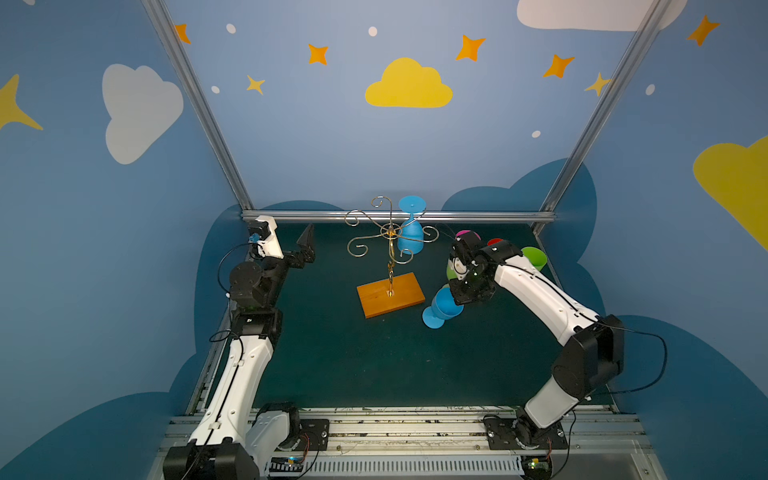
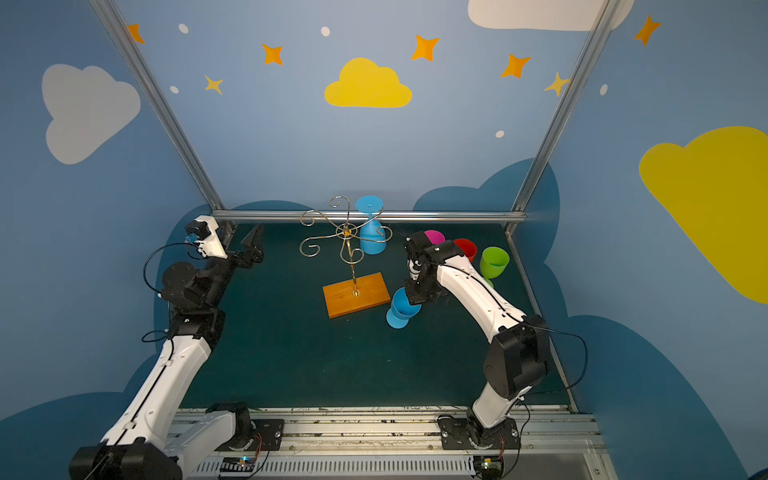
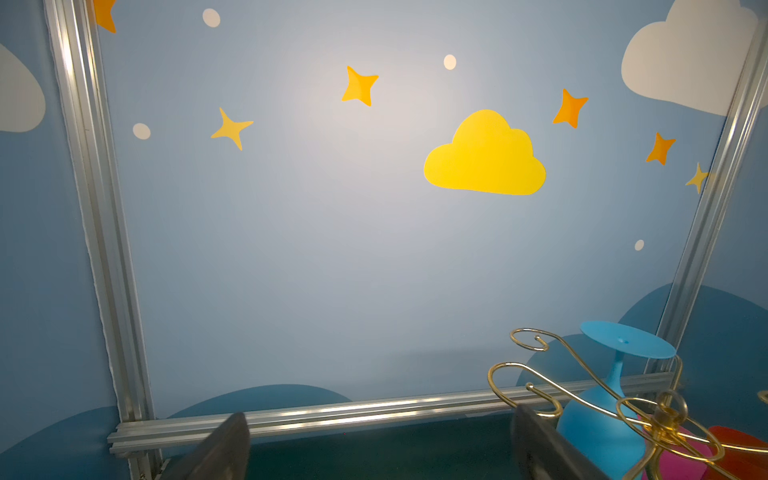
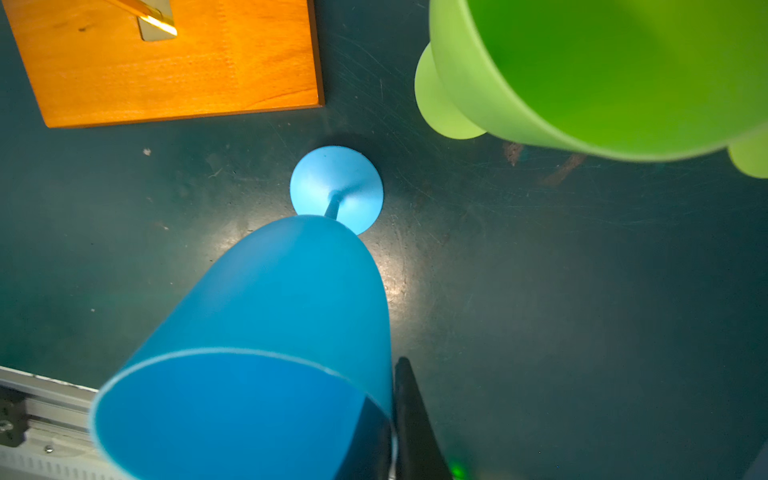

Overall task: Take the wine glass off the wine glass rack
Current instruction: 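Lower the blue glass upright onto the table with the right gripper, then open the right gripper and lift it away from the blue glass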

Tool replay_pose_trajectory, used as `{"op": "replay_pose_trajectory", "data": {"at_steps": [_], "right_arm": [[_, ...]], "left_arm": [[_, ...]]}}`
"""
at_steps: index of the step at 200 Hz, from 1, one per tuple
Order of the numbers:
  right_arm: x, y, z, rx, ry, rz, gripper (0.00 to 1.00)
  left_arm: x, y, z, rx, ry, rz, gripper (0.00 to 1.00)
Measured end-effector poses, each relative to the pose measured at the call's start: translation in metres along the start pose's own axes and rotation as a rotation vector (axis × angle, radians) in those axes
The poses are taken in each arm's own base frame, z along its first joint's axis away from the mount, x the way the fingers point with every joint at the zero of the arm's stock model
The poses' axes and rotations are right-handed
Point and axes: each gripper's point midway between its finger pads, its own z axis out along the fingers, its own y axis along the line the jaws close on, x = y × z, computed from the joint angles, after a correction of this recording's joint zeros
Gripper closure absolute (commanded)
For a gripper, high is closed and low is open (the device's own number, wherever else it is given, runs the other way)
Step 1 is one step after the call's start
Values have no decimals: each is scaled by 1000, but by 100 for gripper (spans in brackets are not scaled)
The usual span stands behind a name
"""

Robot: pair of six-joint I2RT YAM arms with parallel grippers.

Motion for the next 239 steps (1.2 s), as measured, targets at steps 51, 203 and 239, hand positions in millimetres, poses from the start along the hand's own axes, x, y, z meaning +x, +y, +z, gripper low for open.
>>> {"op": "replay_pose_trajectory", "data": {"at_steps": [51, 203, 239], "right_arm": [[-4, 6, -1, -52, -14, 19, 68], [-47, -5, -126, -380, -632, 135, 29], [-90, -4, -163, -486, -801, 134, 23]], "left_arm": [[0, 2, 0, -11, -1, 1, 3], [0, 7, 0, -41, 1, 1, 3], [0, 8, 0, -47, 0, 1, 2]]}}
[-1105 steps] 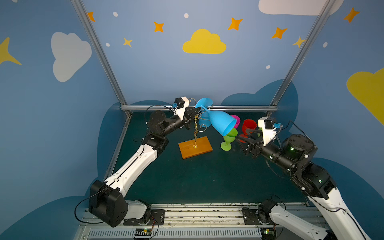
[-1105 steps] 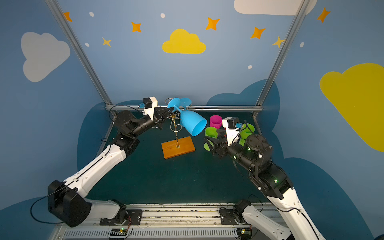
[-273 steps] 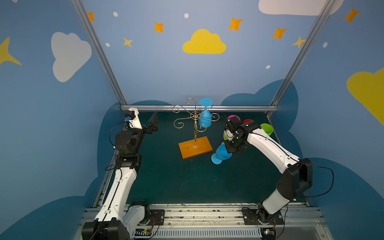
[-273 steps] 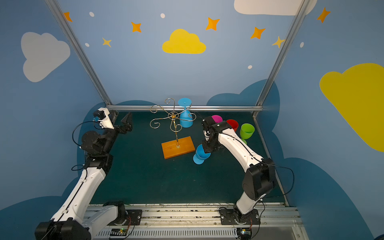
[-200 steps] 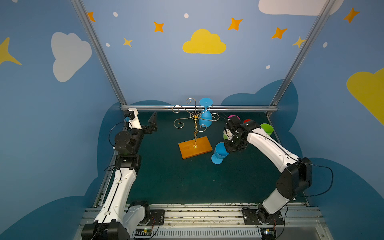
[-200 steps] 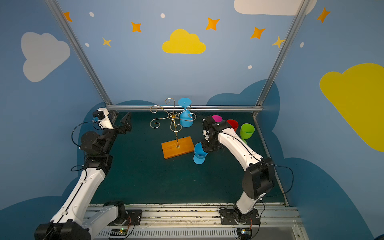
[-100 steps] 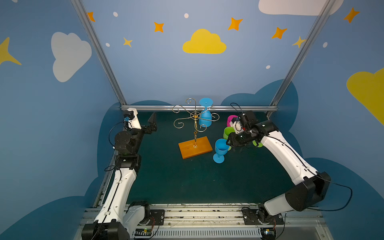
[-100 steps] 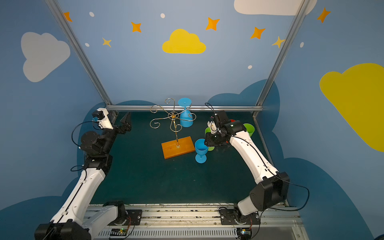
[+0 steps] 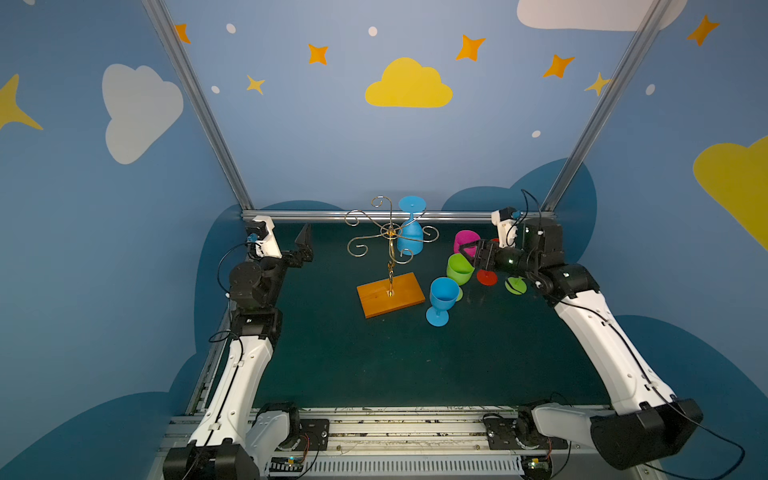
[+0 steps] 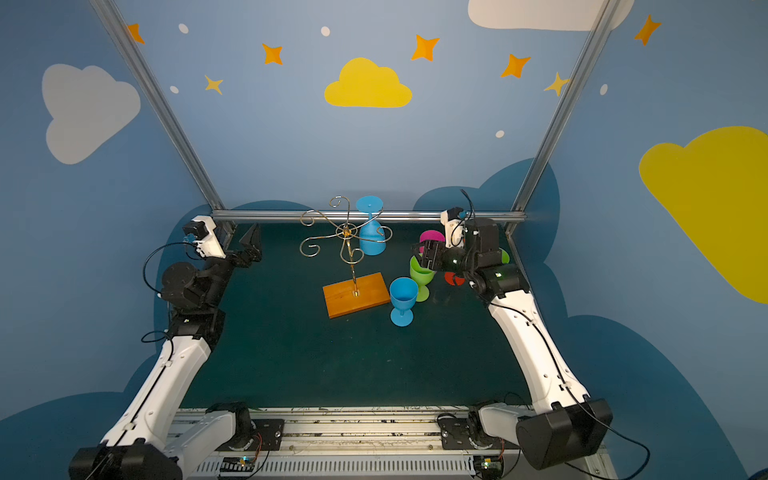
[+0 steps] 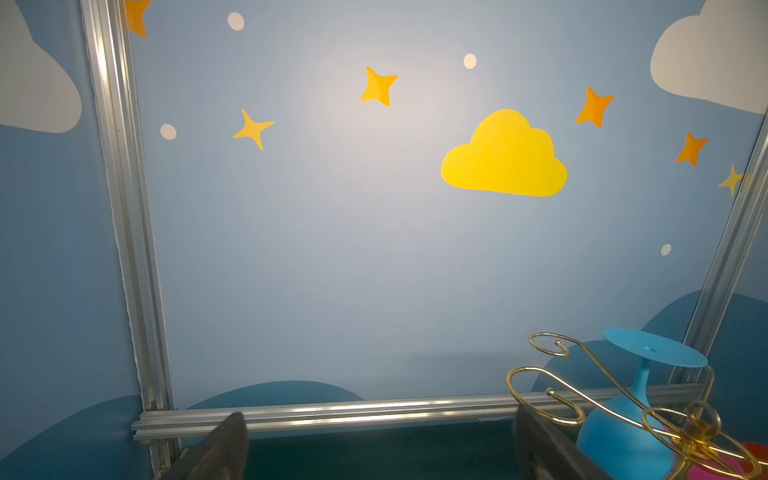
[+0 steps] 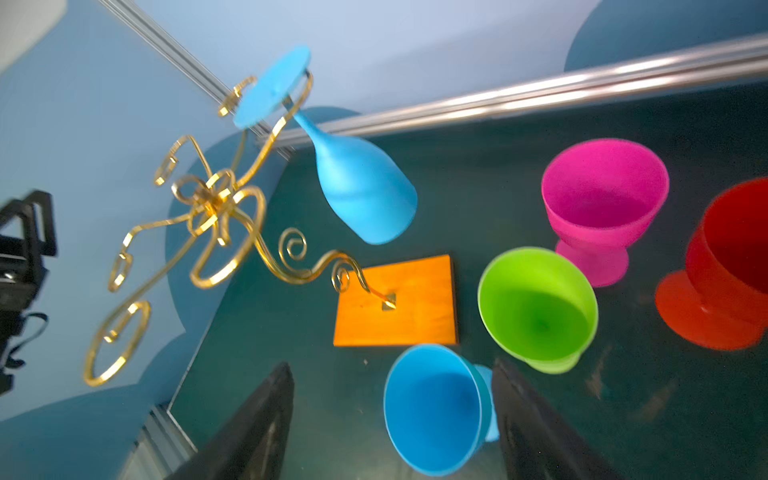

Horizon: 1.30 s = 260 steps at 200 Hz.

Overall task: Take the wine glass off the wine glass rack
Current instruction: 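Open the right gripper and lift it away from the blue glass, then reach the right gripper to the second blue glass hanging on the rack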

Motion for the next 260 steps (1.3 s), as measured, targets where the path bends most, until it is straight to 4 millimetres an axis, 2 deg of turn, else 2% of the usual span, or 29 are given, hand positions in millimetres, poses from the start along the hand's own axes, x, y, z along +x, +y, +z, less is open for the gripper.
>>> {"op": "replay_pose_trajectory", "data": {"at_steps": [28, 65, 101, 137, 165, 213, 260], "right_arm": [[-33, 12, 28, -99, -36, 4, 22], [-60, 18, 67, -199, -29, 33, 22], [-81, 22, 97, -269, -24, 53, 22], [-84, 24, 124, -304, 3, 73, 22], [-81, 33, 139, -327, 22, 78, 22], [-78, 50, 150, -358, 39, 68, 24], [-78, 52, 155, -353, 43, 67, 34]], "left_arm": [[-2, 0, -1, -2, -3, 7, 2], [-3, 1, -2, -8, -6, 21, 2], [-3, 1, -2, -9, -4, 23, 2], [-3, 1, -2, -9, -4, 23, 2], [-3, 1, -2, -9, -4, 23, 2], [-2, 1, -2, -9, -4, 23, 2], [-2, 1, -2, -10, -3, 23, 2]]}}
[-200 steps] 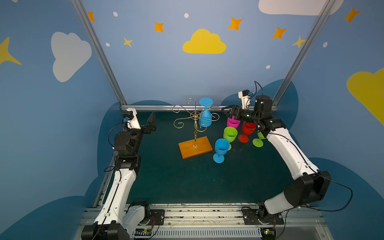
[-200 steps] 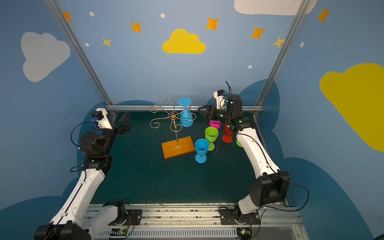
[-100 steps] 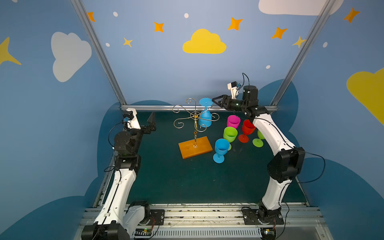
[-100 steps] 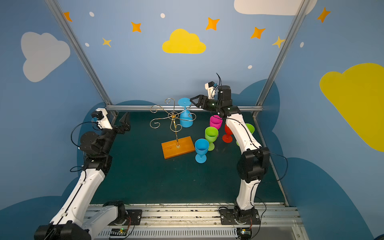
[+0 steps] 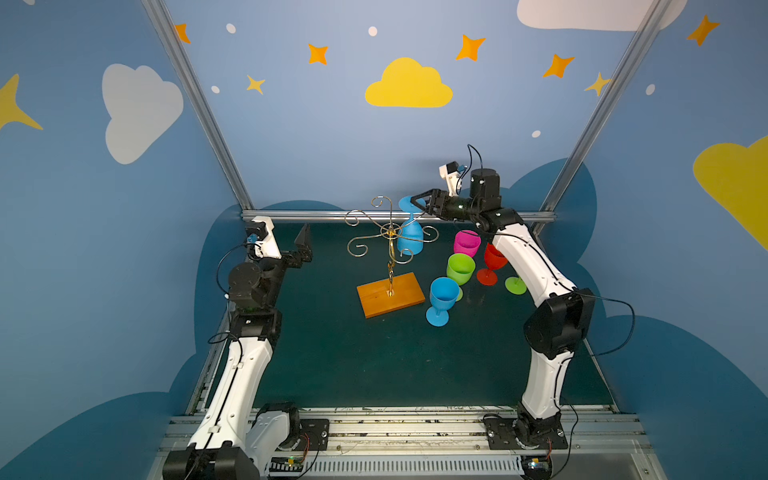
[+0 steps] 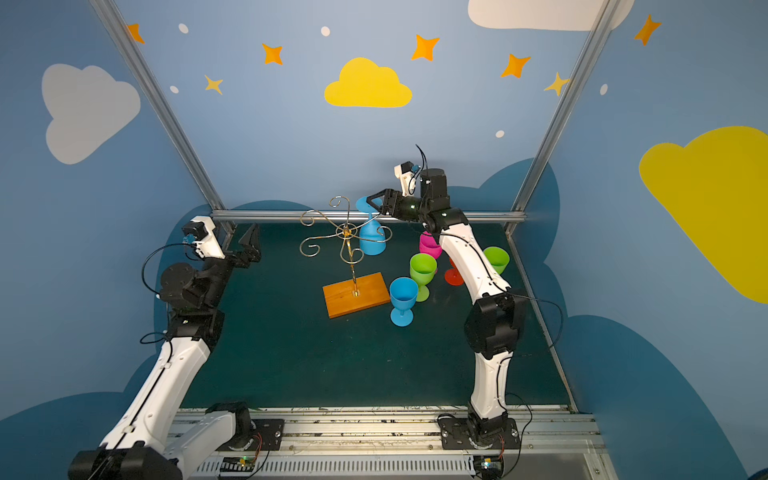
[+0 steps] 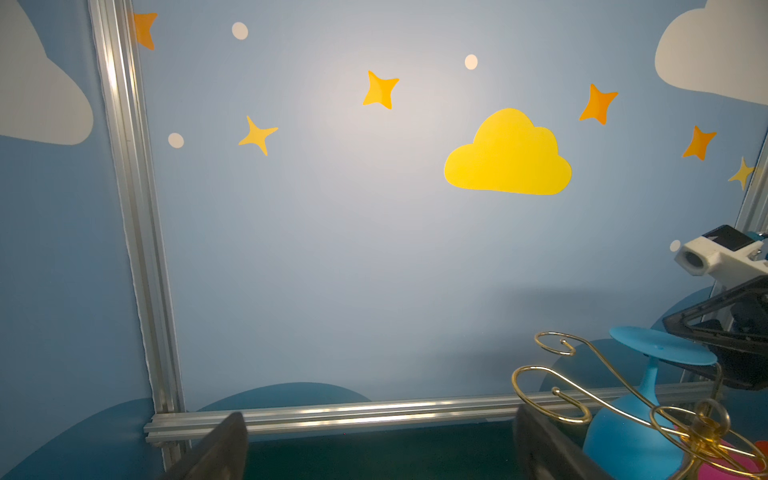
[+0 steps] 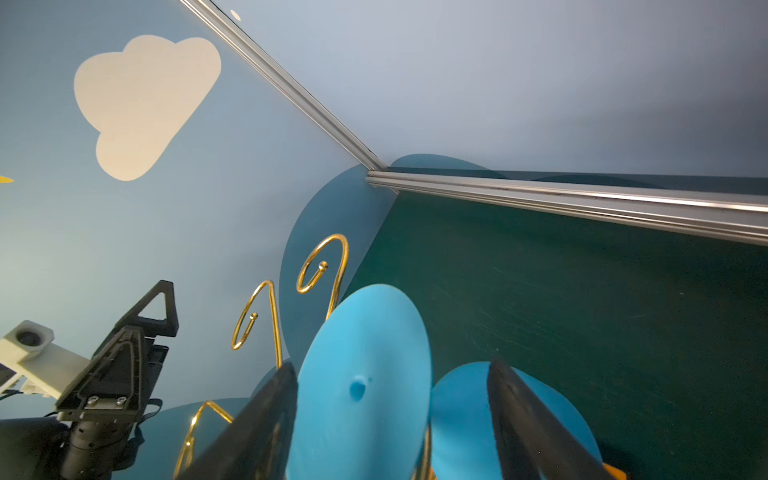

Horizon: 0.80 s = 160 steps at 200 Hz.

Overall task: Take the wine glass off the wine glass rack
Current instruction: 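Reach the right gripper to the second blue glass hanging on the rack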

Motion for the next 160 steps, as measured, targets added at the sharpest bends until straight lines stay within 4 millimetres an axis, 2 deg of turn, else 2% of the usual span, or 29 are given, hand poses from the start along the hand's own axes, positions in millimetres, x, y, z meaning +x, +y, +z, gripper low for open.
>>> {"op": "replay_pose_trajectory", "data": {"at_steps": [77, 160], "right_arm": [[4, -8, 0, 29, 10, 15, 52], [-2, -13, -3, 26, -7, 17, 60]], "left_arm": [[0, 1, 0, -3, 0, 0, 2], [-2, 1, -1, -7, -5, 1, 2]]}}
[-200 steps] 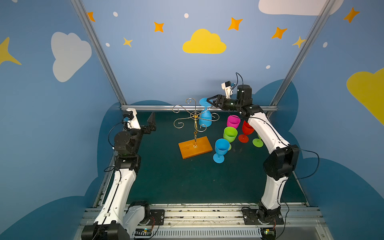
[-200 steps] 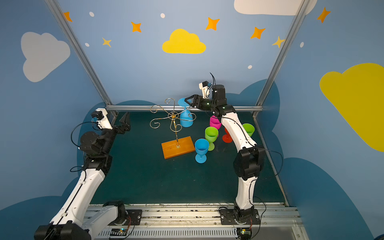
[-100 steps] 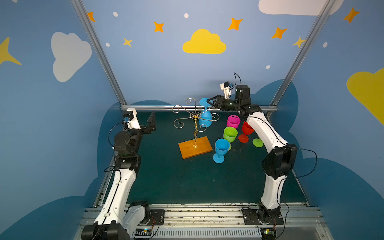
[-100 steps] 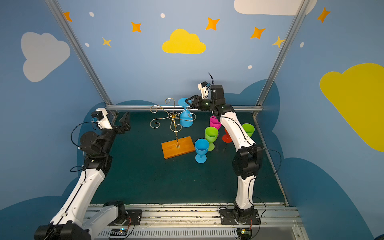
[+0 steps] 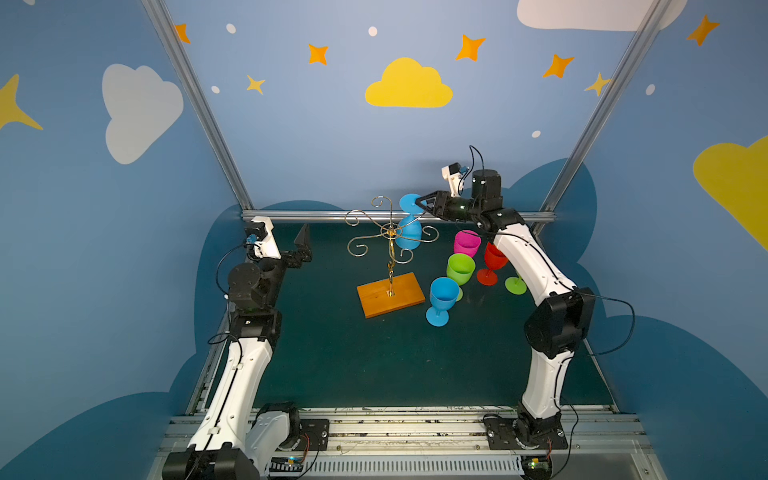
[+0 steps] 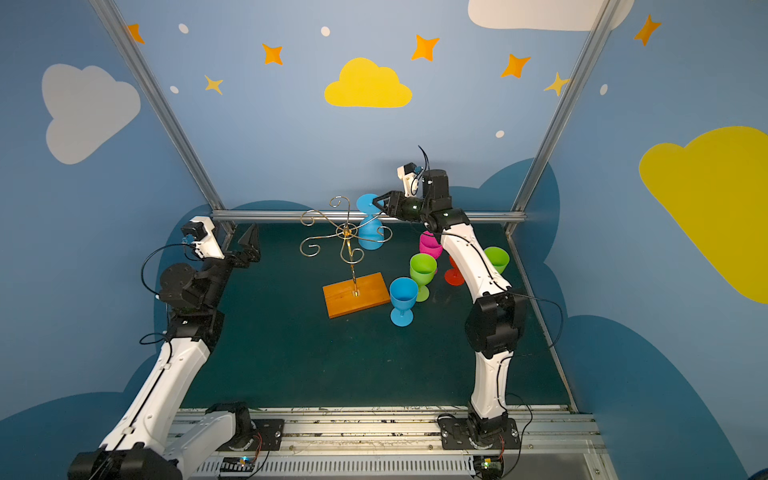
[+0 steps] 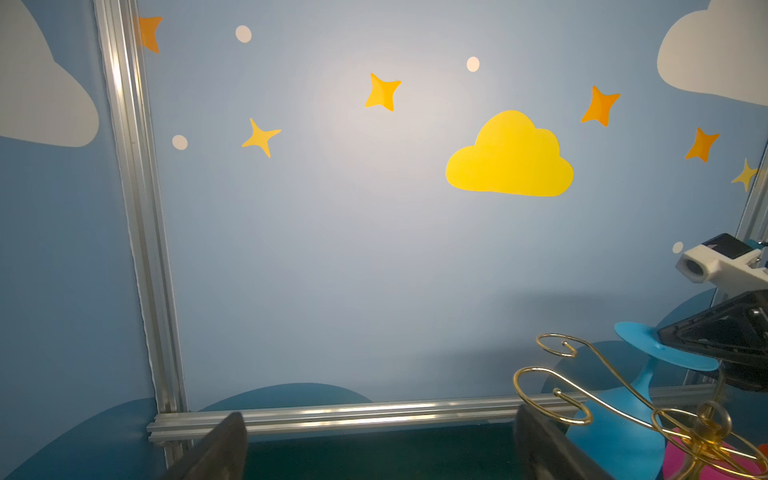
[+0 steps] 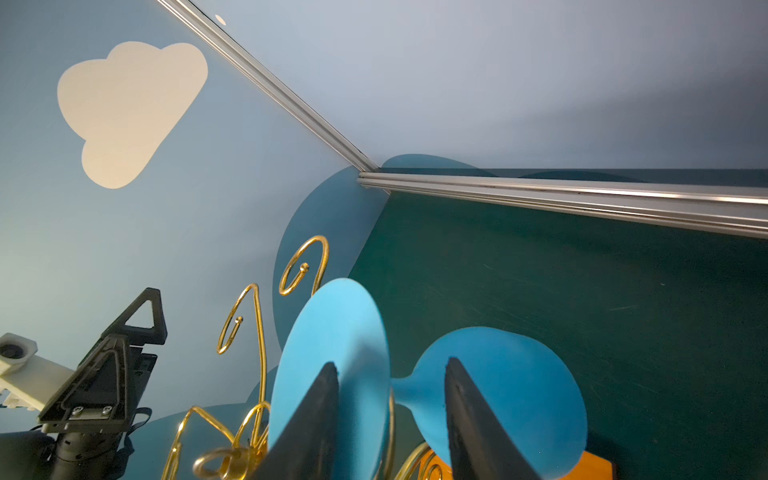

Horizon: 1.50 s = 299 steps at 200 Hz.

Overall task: Take the wine glass off the wine glass rack
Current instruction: 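Reach the right gripper to the second blue glass hanging on the rack, then close the right gripper on the blue glass foot and lift it off the hook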

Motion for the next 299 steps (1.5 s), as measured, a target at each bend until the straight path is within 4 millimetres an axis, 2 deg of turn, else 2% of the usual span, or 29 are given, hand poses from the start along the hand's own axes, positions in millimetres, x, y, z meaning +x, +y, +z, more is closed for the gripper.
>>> {"op": "replay_pose_trajectory", "data": {"at_steps": [45, 121, 181, 233, 299], "right_arm": [[-2, -5, -3, 5, -9, 15, 63], [-7, -2, -7, -21, -27, 38, 83], [-15, 18, -17, -85, -47, 46, 100], [-12, 20, -18, -136, -29, 113, 100], [-22, 40, -24, -251, -32, 167, 100]], "left_arm": [[0, 1, 0, -3, 0, 0, 1], [1, 1, 0, -5, 3, -1, 1], [0, 1, -1, -8, 1, 0, 1], [-1, 1, -1, -9, 0, 0, 1], [-1, 1, -1, -10, 0, 0, 1]]}}
